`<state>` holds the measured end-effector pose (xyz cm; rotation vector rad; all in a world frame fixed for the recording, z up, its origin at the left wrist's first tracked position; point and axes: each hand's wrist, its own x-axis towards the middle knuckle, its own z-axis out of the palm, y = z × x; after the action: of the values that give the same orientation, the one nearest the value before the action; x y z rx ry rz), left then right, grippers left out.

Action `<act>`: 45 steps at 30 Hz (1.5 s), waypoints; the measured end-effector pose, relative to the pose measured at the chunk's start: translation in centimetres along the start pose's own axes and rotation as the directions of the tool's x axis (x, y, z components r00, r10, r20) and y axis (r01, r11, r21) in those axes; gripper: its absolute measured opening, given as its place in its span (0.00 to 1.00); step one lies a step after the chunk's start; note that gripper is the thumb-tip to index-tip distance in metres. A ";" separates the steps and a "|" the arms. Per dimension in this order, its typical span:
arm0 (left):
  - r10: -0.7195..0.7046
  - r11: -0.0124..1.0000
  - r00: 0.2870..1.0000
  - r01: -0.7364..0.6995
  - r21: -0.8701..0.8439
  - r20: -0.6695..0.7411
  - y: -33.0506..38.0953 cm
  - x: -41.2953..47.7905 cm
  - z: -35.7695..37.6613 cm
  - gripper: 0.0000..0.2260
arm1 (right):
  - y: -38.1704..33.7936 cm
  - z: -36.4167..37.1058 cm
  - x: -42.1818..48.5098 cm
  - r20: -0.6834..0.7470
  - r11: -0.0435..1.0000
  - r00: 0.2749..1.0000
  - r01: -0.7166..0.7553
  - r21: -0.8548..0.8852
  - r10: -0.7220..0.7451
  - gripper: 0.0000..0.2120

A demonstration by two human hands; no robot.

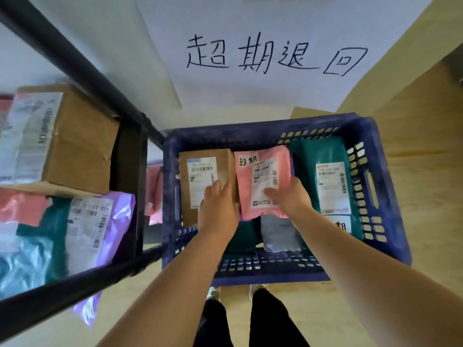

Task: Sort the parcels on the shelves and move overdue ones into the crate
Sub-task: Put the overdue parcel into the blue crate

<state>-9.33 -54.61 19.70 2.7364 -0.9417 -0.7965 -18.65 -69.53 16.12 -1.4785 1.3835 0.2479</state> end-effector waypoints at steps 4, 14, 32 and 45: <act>0.028 0.990 0.997 -0.038 0.136 0.075 -0.7 1.4 1.1 0.40 | -0.2 1.4 1.7 -0.037 0.998 0.999 -0.017 -0.057 0.015 0.24; 0.055 0.991 0.998 -0.058 0.124 0.024 -2.4 2.0 4.5 0.38 | -0.5 2.6 3.7 -0.013 0.980 0.999 -0.047 -0.194 0.046 0.25; 0.152 0.935 0.983 -0.176 0.307 0.102 -1.8 -2.4 0.1 0.33 | -2.0 0.6 -5.3 -0.110 0.950 0.987 0.077 -0.302 -0.115 0.34; 0.462 0.712 0.872 -0.472 0.519 0.161 -1.1 -9.9 -7.7 0.34 | -3.4 -1.2 -20.3 -0.289 0.914 0.903 0.212 -0.347 -0.319 0.34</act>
<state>-11.29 -48.05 30.29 2.6736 -2.0392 -0.5051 -22.71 -58.92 33.32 -2.0303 1.4322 0.0289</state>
